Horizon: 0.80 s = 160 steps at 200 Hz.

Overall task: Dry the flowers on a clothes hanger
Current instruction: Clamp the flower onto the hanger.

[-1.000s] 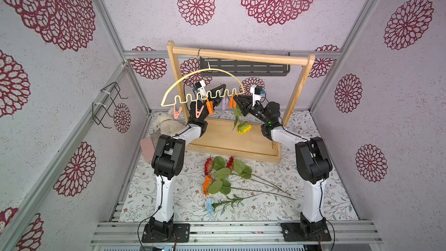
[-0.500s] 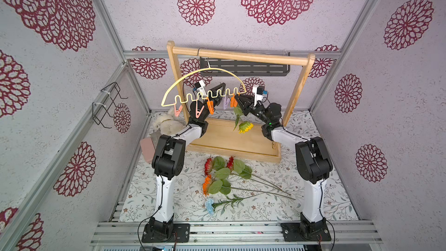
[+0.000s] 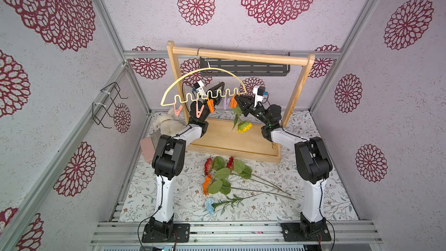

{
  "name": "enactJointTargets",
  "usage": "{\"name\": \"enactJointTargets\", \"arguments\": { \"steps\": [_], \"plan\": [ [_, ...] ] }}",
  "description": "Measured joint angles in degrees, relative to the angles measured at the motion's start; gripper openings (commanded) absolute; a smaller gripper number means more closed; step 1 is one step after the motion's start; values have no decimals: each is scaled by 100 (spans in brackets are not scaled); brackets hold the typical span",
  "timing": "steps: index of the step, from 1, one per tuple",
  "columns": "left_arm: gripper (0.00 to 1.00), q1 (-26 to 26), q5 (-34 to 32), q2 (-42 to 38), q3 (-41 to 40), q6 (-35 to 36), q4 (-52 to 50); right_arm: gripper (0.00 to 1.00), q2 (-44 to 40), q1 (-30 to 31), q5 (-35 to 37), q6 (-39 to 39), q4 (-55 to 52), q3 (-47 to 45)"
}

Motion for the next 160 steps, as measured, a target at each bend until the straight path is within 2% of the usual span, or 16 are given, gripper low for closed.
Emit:
{"name": "enactJointTargets", "arguments": {
  "steps": [98,160],
  "plan": [
    [16,-90,-146,0,0,-153,146,12,195,160,686,-48,782,-170],
    [16,-90,-192,0,0,-232,219,13,199,157,743,-48,955,-214]
  ]
}}
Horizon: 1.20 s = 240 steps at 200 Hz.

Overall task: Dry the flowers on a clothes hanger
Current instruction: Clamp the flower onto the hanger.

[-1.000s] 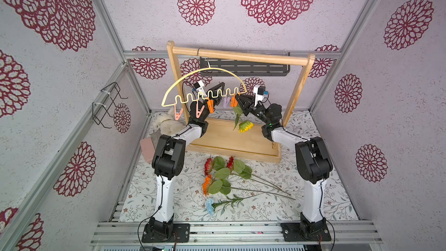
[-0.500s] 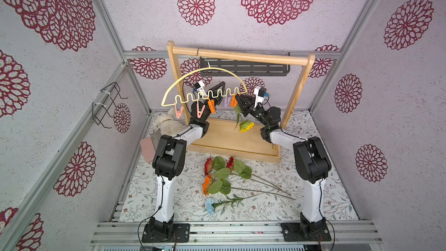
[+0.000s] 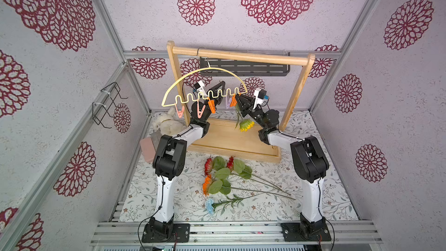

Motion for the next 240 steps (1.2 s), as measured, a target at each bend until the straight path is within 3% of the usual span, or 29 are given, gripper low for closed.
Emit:
{"name": "enactJointTargets", "arguments": {
  "steps": [148,240],
  "plan": [
    [16,0,-83,0,0,-70,111,15,96,17,4,468,616,-197],
    [15,0,-127,0,0,-85,284,35,125,17,149,848,688,-197]
  ]
}}
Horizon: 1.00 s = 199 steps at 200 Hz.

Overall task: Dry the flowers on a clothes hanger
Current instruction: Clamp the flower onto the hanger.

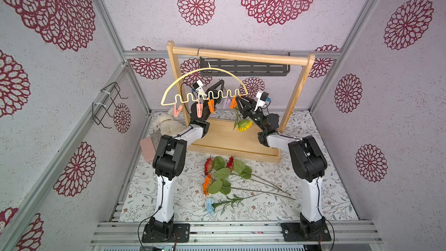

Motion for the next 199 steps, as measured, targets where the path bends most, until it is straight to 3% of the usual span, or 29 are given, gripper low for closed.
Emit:
{"name": "enactJointTargets", "arguments": {
  "steps": [55,85,139,199],
  "plan": [
    [15,0,-31,0,-2,-2,66,41,0,-13,13,11,50,-74],
    [16,2,-57,0,-48,-2,109,50,0,-55,11,11,74,-190],
    [24,11,-59,0,-76,0,170,57,-105,-197,9,-155,31,-494],
    [33,63,-50,0,-92,20,184,58,-756,-365,-48,-420,-94,-828]
  ]
}}
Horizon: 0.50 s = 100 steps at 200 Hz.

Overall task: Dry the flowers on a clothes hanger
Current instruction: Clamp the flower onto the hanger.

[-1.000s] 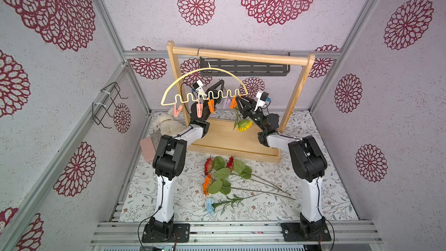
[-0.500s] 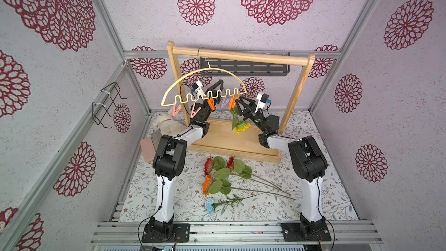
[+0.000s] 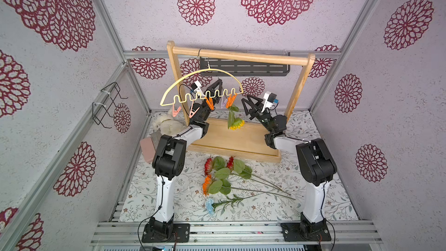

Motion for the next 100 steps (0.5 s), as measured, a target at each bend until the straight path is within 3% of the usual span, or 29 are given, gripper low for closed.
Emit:
{"name": "enactJointTargets", "arguments": {
  "steps": [21,58,100],
  "plan": [
    [44,44,28,0,-22,24,4,58,-297,-55,-11,-146,-63,-184],
    [53,114,55,0,-243,94,-7,58,-706,-111,-61,-415,-221,-566],
    [55,249,94,0,-457,214,-13,58,-1021,-144,-142,-643,-435,-953]
  ]
}}
